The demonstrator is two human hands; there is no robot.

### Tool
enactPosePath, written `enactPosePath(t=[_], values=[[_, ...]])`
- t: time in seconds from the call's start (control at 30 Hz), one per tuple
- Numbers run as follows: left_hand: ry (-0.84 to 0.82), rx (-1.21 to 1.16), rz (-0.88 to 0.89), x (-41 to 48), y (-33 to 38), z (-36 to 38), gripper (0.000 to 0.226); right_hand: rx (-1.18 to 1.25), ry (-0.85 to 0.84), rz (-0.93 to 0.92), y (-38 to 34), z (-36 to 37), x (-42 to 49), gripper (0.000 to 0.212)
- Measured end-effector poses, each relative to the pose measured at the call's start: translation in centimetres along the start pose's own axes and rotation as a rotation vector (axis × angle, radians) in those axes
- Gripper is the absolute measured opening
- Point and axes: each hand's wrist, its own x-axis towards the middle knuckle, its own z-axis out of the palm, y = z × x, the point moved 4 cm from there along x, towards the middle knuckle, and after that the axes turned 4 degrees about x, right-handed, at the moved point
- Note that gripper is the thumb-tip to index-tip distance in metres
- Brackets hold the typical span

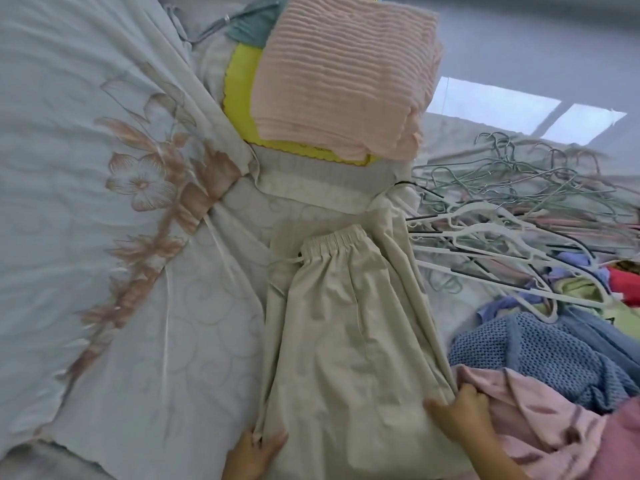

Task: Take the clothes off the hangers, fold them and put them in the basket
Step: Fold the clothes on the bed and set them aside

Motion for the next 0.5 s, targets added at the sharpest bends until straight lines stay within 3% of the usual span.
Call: enactPosePath(t=[0.17, 0.23, 0.37, 0.5], values=[[-0.049, -0.179, -0.012, -3.6, 2.6, -1.1, 0.075, -0.008, -0.158, -0.057, 0.7, -0.9, 0.2, 0.021], [-0.037, -0.228, 0.01, -4.9, 3.5, -1.6, 0.075, 0.052, -0.173, -0.112, 0.7, -1.2, 0.1, 0.024], [0.105, -0.249, 0.042, -7.0, 4.7, -3.0, 0.047, 0.2, -0.22, -0.189, 0.9, -1.8, -1.2, 0.019], [0.189, -0.075, 0.033, -8.9, 4.8, -4.4, 0.078, 0.135, -0.264, -0.207, 2.2, -2.4, -2.3, 0.024]])
